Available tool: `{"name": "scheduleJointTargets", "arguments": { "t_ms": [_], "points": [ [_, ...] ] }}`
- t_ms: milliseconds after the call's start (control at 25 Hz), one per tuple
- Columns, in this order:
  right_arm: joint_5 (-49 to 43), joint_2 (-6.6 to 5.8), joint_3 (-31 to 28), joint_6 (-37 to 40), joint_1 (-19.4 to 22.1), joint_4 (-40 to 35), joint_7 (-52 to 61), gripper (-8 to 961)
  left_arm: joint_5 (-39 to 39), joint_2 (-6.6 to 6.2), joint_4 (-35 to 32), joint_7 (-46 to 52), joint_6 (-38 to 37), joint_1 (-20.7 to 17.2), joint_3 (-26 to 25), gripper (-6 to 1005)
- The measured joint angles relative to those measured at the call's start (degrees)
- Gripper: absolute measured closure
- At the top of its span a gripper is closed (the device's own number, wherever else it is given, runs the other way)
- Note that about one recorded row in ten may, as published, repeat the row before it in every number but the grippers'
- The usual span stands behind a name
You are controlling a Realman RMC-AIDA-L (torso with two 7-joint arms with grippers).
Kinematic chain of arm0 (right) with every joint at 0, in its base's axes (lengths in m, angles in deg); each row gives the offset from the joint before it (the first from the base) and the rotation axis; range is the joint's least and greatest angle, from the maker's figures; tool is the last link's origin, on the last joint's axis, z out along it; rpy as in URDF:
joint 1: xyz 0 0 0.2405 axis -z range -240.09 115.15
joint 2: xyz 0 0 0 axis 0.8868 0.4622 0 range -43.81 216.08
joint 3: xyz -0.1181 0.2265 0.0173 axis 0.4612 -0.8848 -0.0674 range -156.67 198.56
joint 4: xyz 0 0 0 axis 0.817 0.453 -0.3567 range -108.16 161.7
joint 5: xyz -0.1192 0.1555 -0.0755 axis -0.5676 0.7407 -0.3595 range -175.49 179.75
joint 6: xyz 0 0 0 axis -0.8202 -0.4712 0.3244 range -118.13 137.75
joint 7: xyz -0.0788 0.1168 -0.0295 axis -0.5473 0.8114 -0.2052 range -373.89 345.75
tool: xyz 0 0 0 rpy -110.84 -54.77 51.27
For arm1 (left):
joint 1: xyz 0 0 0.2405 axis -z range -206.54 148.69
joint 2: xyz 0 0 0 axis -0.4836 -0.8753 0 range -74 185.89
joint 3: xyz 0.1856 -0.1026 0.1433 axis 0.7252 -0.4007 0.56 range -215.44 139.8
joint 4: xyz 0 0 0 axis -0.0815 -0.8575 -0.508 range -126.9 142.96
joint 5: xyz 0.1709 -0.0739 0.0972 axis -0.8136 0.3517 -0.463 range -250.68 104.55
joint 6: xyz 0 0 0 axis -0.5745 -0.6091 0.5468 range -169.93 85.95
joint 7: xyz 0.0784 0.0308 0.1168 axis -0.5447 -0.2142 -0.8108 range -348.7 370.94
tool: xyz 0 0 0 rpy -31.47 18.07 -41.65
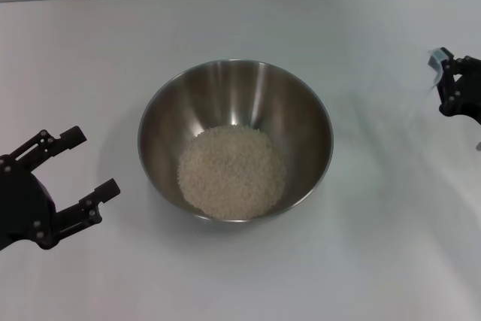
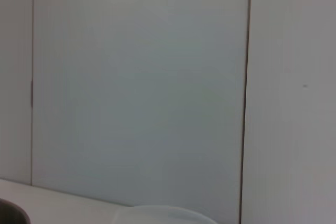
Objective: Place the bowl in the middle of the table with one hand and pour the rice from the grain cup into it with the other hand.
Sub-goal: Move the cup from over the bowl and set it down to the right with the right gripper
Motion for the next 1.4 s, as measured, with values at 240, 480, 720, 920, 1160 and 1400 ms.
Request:
{"name": "scheduleJointTargets", "arguments": {
  "t_ms": [240, 480, 720, 920, 1160, 1400],
  "points": [
    [-0.7, 0.03, 0.0, -1.9, -0.9, 0.8, -0.1, 864, 0.0, 0.07, 0.0, 0.0, -0.1, -0.1, 0.1, 184],
    [-1.5, 0.07, 0.0, -2.5, -1.2, 1.1, -0.1, 859, 0.0, 0.09, 0.0, 0.0, -0.1, -0.1, 0.0, 185],
    [-1.5, 0.03, -0.2, -3.0, -1.6, 1.9, -0.1, 855, 0.1, 0.16, 0.0, 0.0, -0.1, -0.2, 0.1, 184],
    [-1.5, 0.00, -0.3, -3.1, -1.6, 1.9, -0.1, 851, 0.1, 0.15, 0.1, 0.0, -0.2, -0.2, 0.2, 185],
    [-1.5, -0.02, -0.1, -3.2, -1.7, 2.0, -0.1, 846, 0.1, 0.05, 0.1, 0.0, -0.9, -0.3, 0.0, 185],
    [-1.5, 0.01, 0.0, -3.9, -1.9, 2.5, -0.1, 842, 0.2, 0.00, 0.1, 0.0, -1.1, -0.4, -0.1, 184]
  ]
}}
